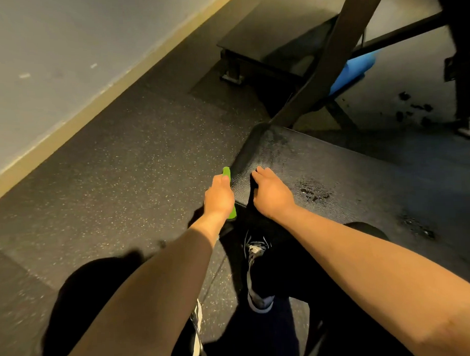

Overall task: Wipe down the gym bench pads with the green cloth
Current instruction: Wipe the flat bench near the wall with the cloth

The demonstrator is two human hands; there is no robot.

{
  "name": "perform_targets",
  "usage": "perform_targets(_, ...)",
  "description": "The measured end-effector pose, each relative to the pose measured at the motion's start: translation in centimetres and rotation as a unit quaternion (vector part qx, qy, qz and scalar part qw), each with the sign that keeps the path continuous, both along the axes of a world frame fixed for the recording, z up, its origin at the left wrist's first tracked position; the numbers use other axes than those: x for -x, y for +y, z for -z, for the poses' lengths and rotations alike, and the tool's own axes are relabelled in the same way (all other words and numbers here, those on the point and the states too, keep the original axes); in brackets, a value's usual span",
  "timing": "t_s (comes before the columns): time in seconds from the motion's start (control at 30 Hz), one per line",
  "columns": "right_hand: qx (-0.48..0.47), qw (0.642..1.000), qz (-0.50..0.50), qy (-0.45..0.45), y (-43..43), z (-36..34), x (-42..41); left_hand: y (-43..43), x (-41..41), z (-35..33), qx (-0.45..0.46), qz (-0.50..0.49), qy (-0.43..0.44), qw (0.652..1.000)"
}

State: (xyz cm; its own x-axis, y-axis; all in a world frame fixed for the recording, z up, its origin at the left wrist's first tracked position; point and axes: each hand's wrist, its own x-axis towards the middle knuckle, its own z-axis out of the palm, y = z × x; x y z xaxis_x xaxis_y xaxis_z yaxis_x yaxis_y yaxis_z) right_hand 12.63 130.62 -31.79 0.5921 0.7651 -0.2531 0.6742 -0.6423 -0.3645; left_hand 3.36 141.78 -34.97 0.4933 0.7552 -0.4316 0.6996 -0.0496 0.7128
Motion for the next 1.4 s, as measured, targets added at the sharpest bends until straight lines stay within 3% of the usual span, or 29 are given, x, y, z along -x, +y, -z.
perform_targets(0.23,-0.017,1.0,0.001,-0.005,-1.1,0.3,1.1,-0.3,2.8,0.8,-0.01,-0.047,0.012,0.999)
perform_targets(0.3,-0.026,1.0,-0.002,0.006,-1.2,0.4,1.0,-0.7,3.5,0.7,-0.017,-0.054,-0.014,0.998)
perform_targets(0.37,-0.035,0.999,0.0,0.013,-1.1,0.7,1.1,-0.8,3.6,-0.2,-0.101,-0.043,-0.092,0.99)
perform_targets(0.47,-0.063,0.998,0.021,0.011,-1.1,0.8,1.0,-0.8,1.4,-1.9,-0.193,0.066,-0.174,0.963)
perform_targets(0.53,-0.106,0.994,0.033,0.005,-1.1,0.7,0.9,-0.7,-0.4,-0.6,-0.202,0.189,-0.128,0.952)
perform_targets(0.6,-0.141,0.989,0.038,0.0,-1.1,0.5,0.7,-0.9,-1.2,1.9,-0.248,0.241,-0.064,0.936)
perform_targets(0.83,-0.123,0.989,0.066,0.039,-1.5,0.5,0.7,-3.1,2.0,3.0,-0.249,0.124,-0.15,0.949)
perform_targets(1.07,-0.065,0.995,0.041,0.059,-1.8,-0.9,1.5,-4.4,5.1,1.4,-0.238,0.095,-0.133,0.957)
perform_targets(1.17,-0.067,0.995,0.04,0.062,-1.8,-1.0,1.7,-3.1,4.5,0.7,-0.153,-0.042,-0.092,0.983)
perform_targets(1.27,-0.073,0.995,0.044,0.056,-1.7,-0.7,1.6,-0.8,3.1,-0.5,-0.029,-0.212,-0.167,0.963)
perform_targets(1.33,-0.079,0.994,0.051,0.054,-1.7,-0.5,1.6,-0.3,1.6,-1.9,-0.014,-0.199,-0.199,0.959)
perform_targets(1.4,-0.086,0.993,0.056,0.058,-1.6,-0.3,1.6,-0.3,0.2,-2.2,-0.037,-0.118,-0.173,0.977)
